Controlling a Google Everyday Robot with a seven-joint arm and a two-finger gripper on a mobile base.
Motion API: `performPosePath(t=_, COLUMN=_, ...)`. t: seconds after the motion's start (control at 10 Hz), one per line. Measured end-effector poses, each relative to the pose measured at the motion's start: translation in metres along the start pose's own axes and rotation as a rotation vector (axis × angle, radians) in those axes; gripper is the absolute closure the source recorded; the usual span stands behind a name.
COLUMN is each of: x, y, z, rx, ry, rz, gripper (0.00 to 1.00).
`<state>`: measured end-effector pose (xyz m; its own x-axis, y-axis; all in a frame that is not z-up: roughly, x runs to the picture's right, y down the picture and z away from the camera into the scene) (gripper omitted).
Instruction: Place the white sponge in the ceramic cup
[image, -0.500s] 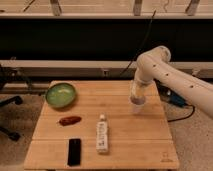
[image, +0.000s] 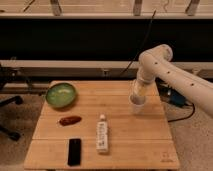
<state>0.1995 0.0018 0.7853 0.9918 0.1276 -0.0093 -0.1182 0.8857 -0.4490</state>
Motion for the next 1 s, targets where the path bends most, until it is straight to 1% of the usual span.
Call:
performPosePath(t=0.2, x=0.006, y=0.001, z=-0.002, rx=-0.028, ry=-0.024, rz=0.000, gripper=0.20)
performPosePath(t=0.4, x=0.008, y=0.003, z=-0.004, rx=-0.041, ry=-0.040, rz=-0.003, gripper=0.20)
performPosePath(t=0.6, x=0.014, y=0.004, z=-0.010, rx=-0.056, ry=-0.080, rz=0.010, gripper=0.20)
performPosePath(t=0.7, x=0.016, y=0.003, z=-0.012, rx=-0.057, ry=-0.099, rz=0.022, gripper=0.20)
performPosePath(t=0.8, x=0.020, y=0.001, z=-0.016, rx=-0.054, ry=-0.136, rz=0.040, gripper=0.20)
performPosePath(t=0.9, x=0.022, y=0.000, z=-0.017, rx=-0.051, ry=-0.146, rz=0.039, gripper=0.20)
performPosePath(t=1.0, x=0.017, y=0.001, z=-0.013, rx=-0.050, ry=-0.122, rz=0.025, gripper=0.20)
